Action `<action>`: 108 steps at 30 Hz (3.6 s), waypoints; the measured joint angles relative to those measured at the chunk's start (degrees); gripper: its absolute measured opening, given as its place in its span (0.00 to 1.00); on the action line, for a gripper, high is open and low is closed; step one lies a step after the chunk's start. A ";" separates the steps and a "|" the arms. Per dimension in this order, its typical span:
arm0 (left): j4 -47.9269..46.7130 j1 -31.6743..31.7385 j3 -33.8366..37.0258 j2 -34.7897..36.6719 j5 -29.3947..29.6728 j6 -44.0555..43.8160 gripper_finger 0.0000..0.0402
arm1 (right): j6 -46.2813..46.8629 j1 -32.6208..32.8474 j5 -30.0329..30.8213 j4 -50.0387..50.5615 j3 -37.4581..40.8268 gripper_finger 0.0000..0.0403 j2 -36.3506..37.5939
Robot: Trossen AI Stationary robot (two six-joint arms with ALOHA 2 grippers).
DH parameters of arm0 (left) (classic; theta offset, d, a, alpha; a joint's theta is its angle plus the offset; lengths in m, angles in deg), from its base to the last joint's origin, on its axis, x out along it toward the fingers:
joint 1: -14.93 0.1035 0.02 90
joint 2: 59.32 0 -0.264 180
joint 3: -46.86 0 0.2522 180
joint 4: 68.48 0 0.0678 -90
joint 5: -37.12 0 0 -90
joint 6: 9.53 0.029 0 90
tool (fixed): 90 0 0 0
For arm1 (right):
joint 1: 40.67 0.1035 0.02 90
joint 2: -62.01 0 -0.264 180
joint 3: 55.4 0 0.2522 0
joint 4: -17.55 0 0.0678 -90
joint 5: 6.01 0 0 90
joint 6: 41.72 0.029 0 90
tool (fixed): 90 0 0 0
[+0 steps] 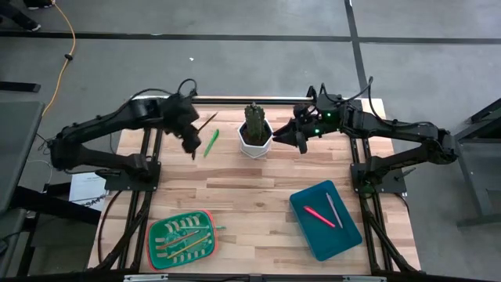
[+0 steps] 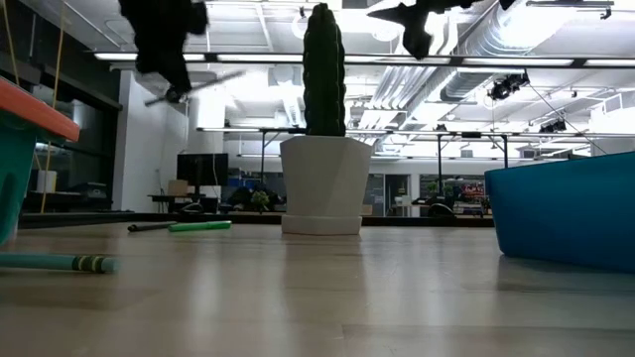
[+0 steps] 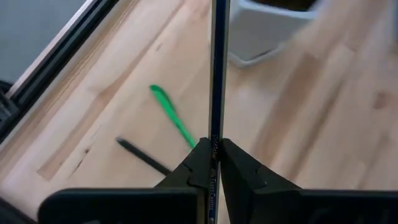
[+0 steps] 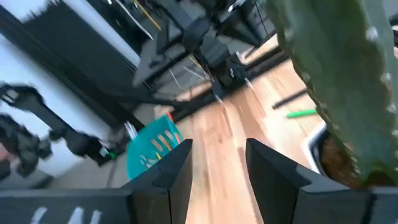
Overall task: Sort pens & pencils
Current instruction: Put the blue pencil into the green bin, then put the black pen into the blue bin
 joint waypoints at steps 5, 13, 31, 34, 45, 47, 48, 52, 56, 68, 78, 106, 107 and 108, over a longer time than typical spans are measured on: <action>-2.79 -8.12 0.00 8.21 -1.50 -2.95 0.04 | 5.31 0.72 -0.02 -6.62 0.00 0.35 0.00; -5.28 -26.71 0.00 18.04 1.20 -17.07 0.04 | 9.30 2.93 1.49 -13.60 0.00 0.35 0.00; 5.10 -74.24 8.35 12.36 20.37 -47.38 0.04 | 11.74 8.66 9.40 -15.62 0.00 0.35 -0.02; 4.96 -80.27 8.38 9.93 22.12 -52.68 0.04 | 11.88 8.82 9.42 -15.62 0.00 0.35 -0.02; 4.09 -91.89 8.39 0.55 19.60 -69.88 0.04 | 11.59 8.79 9.48 -15.66 -0.01 0.35 -0.02; 4.40 -91.70 8.39 -1.22 17.75 -70.96 0.04 | 11.44 8.79 9.49 -15.64 -0.02 0.35 -0.02; 4.98 -91.67 8.41 -1.93 17.29 -71.09 0.04 | 11.36 8.79 9.49 -15.64 0.00 0.35 -0.02; 8.13 -91.67 8.41 -3.81 17.28 -70.90 0.04 | 11.18 8.79 9.49 -15.64 0.00 0.35 -0.02; 9.89 -91.67 8.41 -5.18 16.89 -71.55 0.04 | 10.45 8.79 9.49 -15.63 0.00 0.35 -0.02; 9.78 -82.82 8.39 -10.00 7.08 -62.52 0.04 | 9.65 8.79 9.47 -15.40 0.00 0.35 -0.02; 9.95 -77.41 8.39 -11.75 1.32 -53.07 0.04 | 9.69 8.79 9.22 -15.38 0.00 0.35 -0.02; 21.72 -66.75 17.66 -5.51 8.12 -52.50 0.29 | 8.97 8.79 8.89 -14.93 0.00 0.35 0.00; 21.65 -65.19 17.66 -4.63 8.51 -51.58 0.29 | 8.93 8.79 8.83 -14.93 0.00 0.35 0.00; 21.61 -63.53 17.65 -3.83 8.85 -50.73 0.29 | 8.89 8.79 8.70 -14.94 -0.01 0.35 0.00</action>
